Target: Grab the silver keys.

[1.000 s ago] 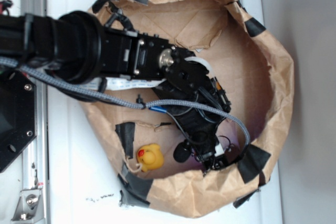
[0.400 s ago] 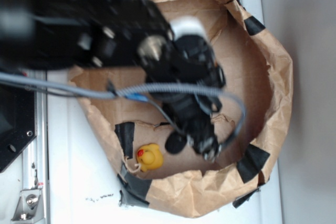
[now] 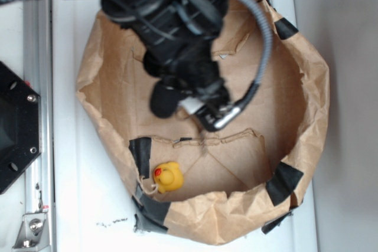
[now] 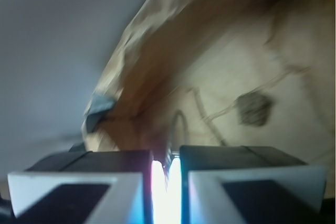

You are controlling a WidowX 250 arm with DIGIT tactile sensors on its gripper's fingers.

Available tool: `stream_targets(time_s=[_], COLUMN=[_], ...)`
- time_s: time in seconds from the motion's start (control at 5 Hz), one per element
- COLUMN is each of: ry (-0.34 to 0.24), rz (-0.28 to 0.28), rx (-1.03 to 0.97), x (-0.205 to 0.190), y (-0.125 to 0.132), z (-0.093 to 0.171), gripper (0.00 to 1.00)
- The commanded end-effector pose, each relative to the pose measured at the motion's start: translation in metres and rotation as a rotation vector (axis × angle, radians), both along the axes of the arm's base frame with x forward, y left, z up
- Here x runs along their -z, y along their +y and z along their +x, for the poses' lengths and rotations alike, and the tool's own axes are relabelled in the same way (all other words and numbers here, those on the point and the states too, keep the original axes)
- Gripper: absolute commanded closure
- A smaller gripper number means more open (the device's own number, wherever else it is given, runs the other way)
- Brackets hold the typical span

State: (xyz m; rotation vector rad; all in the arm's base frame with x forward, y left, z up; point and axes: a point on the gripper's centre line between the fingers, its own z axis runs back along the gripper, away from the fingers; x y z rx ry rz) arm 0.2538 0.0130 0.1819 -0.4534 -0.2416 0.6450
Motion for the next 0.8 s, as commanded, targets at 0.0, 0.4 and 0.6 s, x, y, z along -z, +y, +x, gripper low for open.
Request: stream_targets(time_s=[0.0, 0.4, 0.6], ry=[0.076, 0.117, 0.142], rz=[0.118, 0.258, 0.339], rx=[-0.032, -0.093, -0.109], x=[-0.009, -0.007, 0.003], y=[0.001, 0.012, 0.016], z=[0.005, 0.008, 0.015], gripper=[1.0, 1.0, 1.0])
